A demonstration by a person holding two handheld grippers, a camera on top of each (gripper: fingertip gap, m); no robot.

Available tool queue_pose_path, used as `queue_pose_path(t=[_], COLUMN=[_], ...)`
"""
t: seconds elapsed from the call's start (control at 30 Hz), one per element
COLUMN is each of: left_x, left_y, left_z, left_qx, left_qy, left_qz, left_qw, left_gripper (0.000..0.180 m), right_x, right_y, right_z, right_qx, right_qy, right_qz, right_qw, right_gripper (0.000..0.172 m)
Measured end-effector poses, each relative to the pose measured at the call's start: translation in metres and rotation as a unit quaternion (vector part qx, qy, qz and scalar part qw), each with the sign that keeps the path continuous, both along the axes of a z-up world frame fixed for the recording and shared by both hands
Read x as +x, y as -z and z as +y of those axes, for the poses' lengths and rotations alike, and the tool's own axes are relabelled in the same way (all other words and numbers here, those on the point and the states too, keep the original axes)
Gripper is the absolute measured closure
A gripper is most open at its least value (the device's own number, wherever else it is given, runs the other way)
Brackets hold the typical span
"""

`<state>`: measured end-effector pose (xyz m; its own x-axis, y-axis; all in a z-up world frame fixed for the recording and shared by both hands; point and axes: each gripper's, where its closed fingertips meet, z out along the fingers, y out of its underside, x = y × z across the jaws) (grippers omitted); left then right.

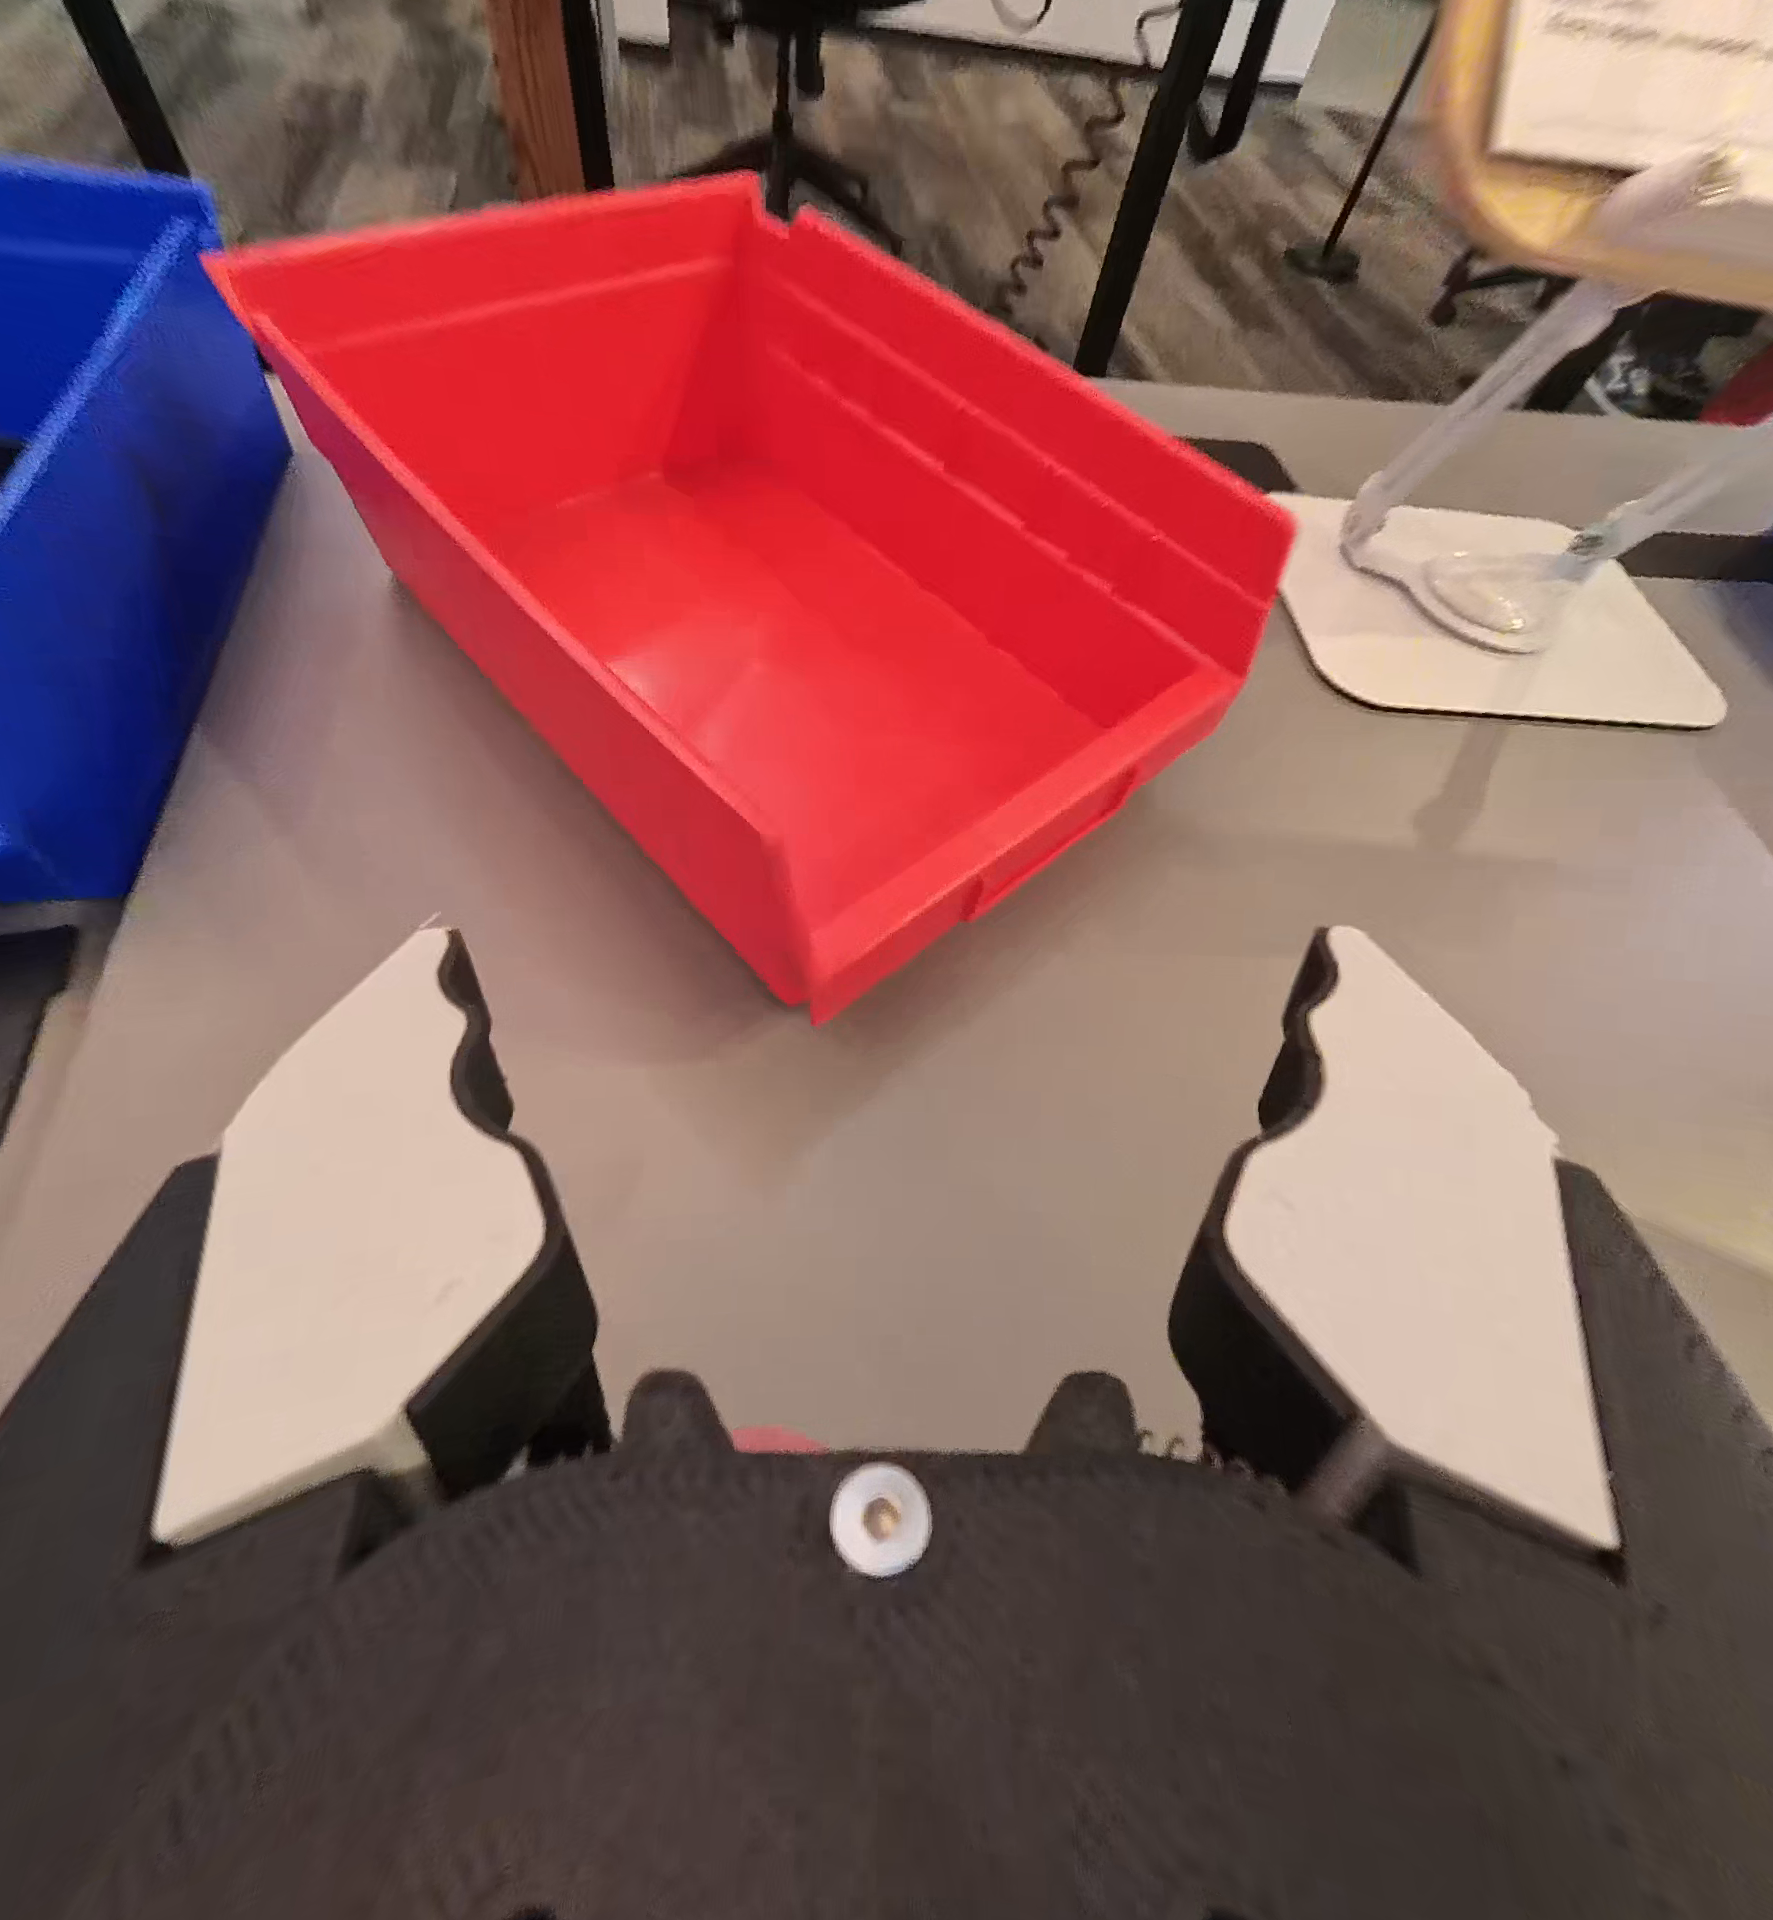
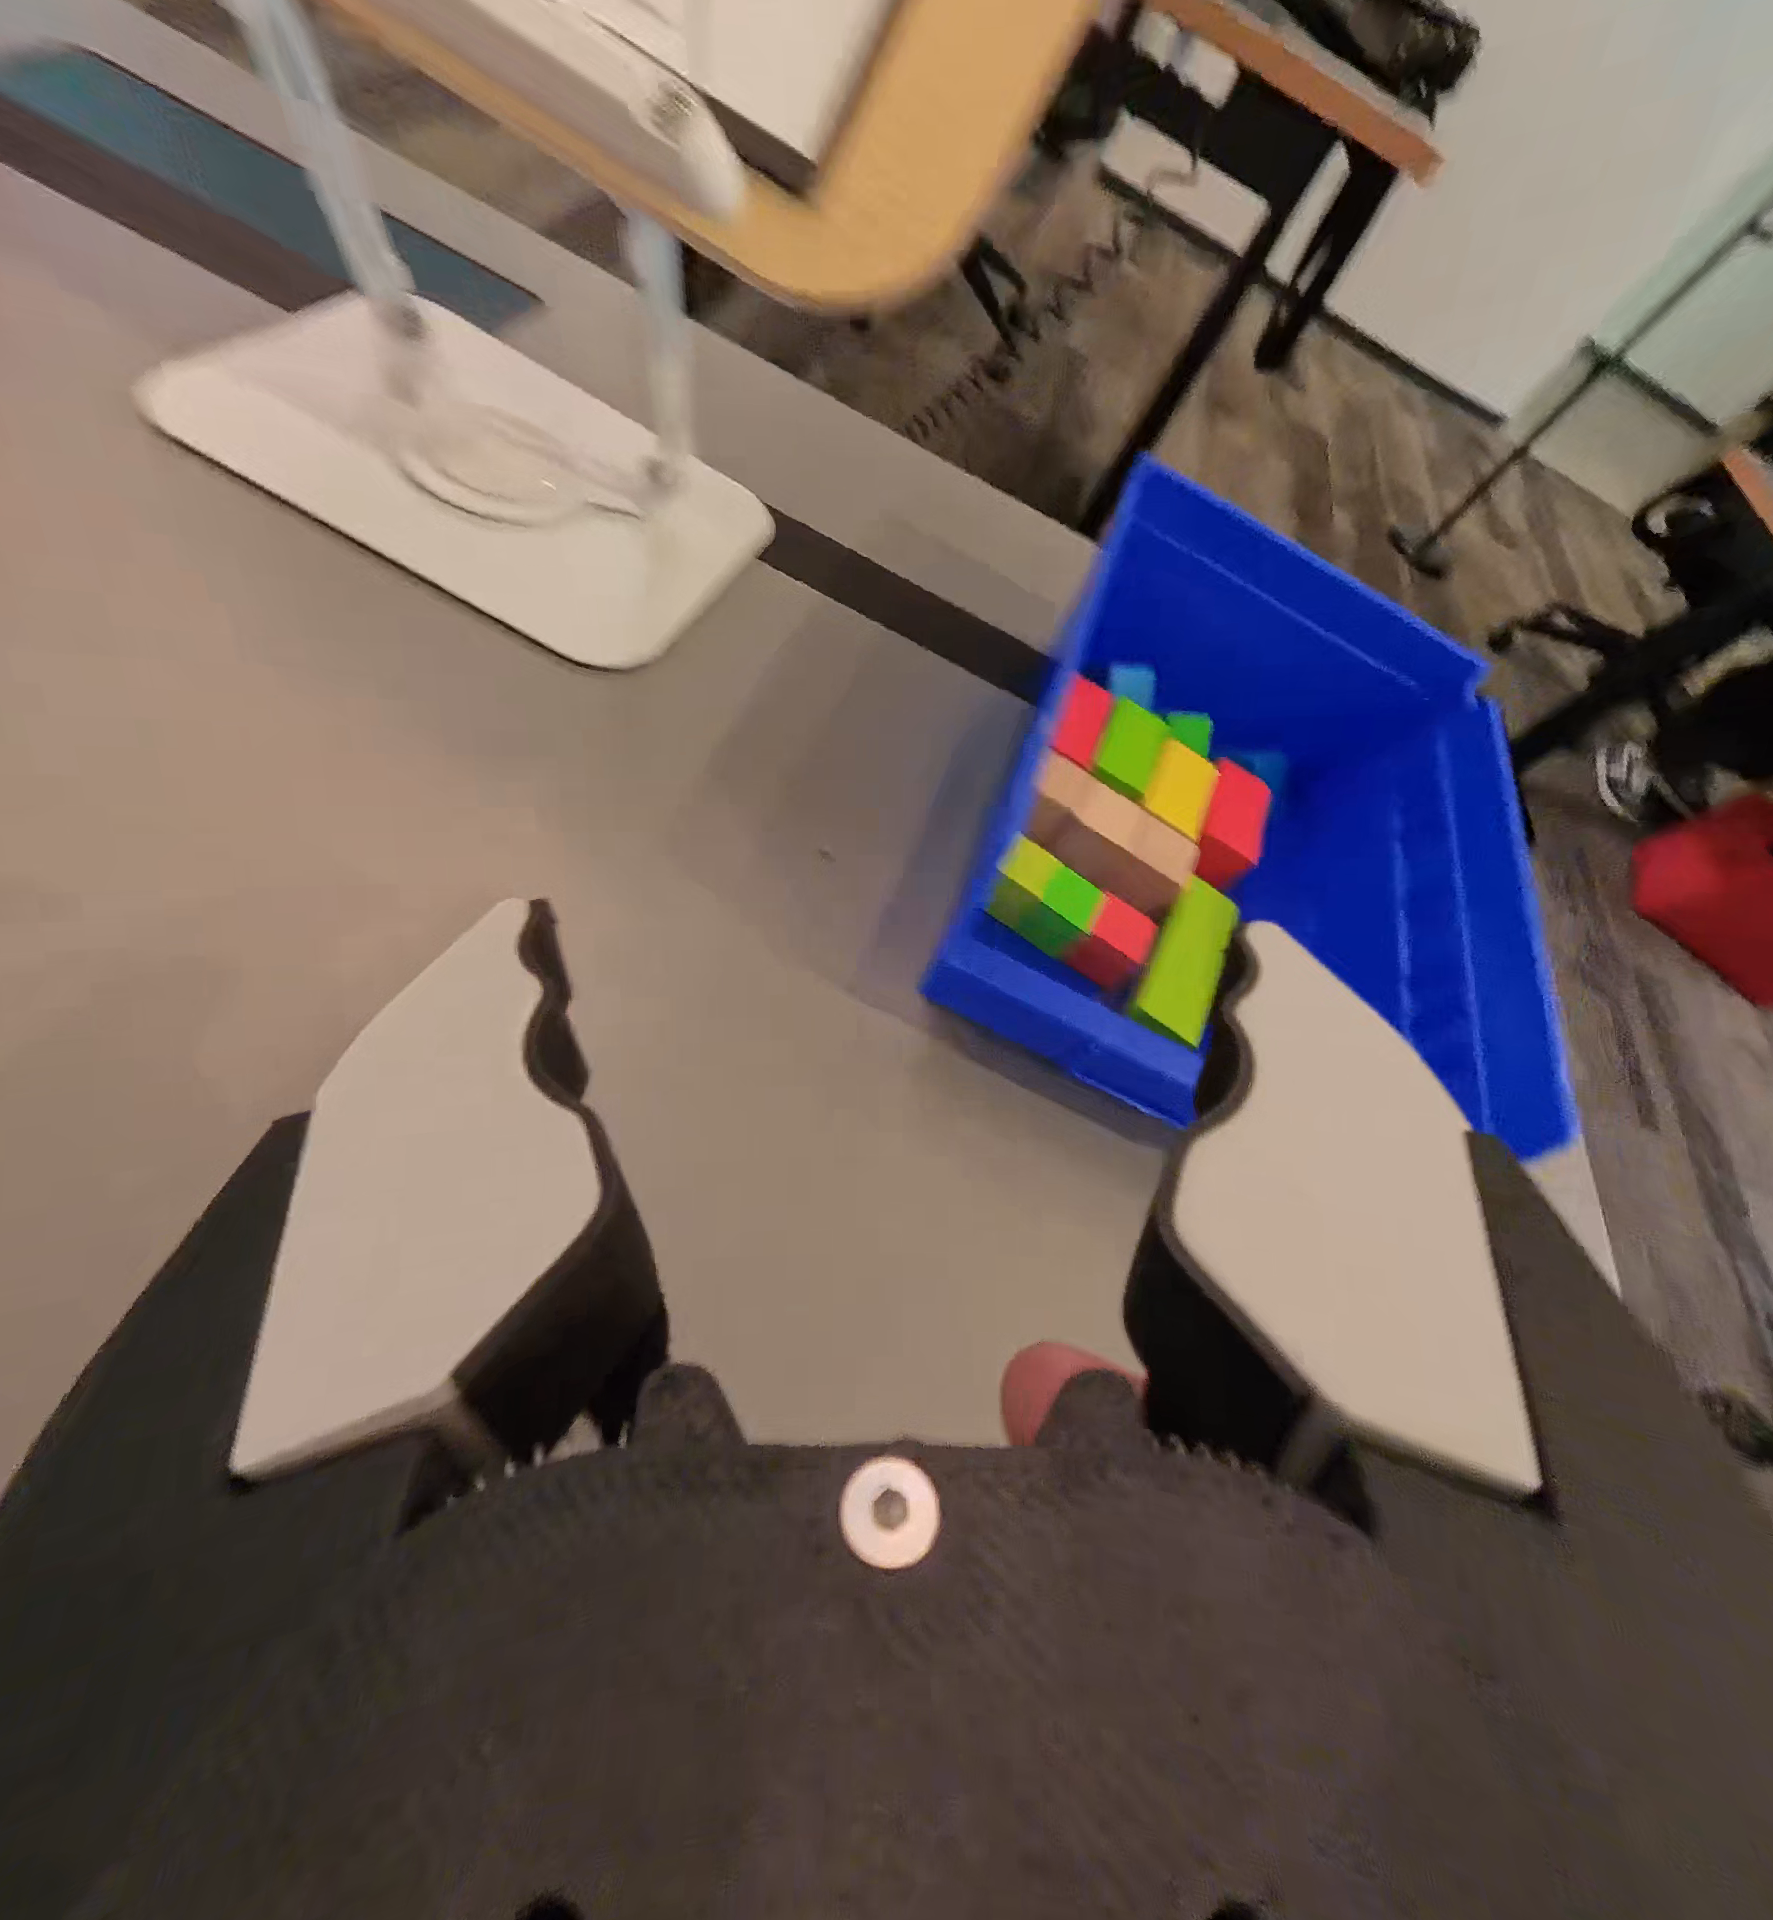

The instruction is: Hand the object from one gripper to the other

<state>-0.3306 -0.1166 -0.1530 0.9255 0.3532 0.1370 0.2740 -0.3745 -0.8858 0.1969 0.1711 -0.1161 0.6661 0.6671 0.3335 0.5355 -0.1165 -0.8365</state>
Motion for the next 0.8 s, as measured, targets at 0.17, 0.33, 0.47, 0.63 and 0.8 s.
queue_pose_path(t=[0.17,0.33,0.47,0.63,0.8], left_x=[-0.028,-0.04,-0.044,-0.043,-0.046], left_y=[0.037,0.062,0.078,0.089,0.087], left_z=[0.033,0.052,0.059,0.067,0.071], left_qx=[-0.041,-0.073,-0.092,-0.092,-0.091], left_qy=[-0.032,-0.049,-0.053,-0.045,-0.04], left_qz=[-0.052,-0.08,-0.092,-0.118,-0.138], left_qw=[0.997,0.993,0.99,0.988,0.985], left_gripper=[0.042,0.058,0.075,0.105,0.117], right_x=[0.074,0.122,0.141,0.147,0.141], right_y=[0.015,0.045,0.074,0.105,0.107], right_z=[0.069,0.129,0.173,0.208,0.213], right_qx=[-0.033,-0.07,-0.113,-0.177,-0.219], right_qy=[0.108,0.165,0.179,0.169,0.125], right_qz=[0.02,0.05,0.101,0.137,0.139], right_qw=[0.993,0.983,0.972,0.96,0.958], right_gripper=[0.06,0.061,0.069,0.098,0.154])
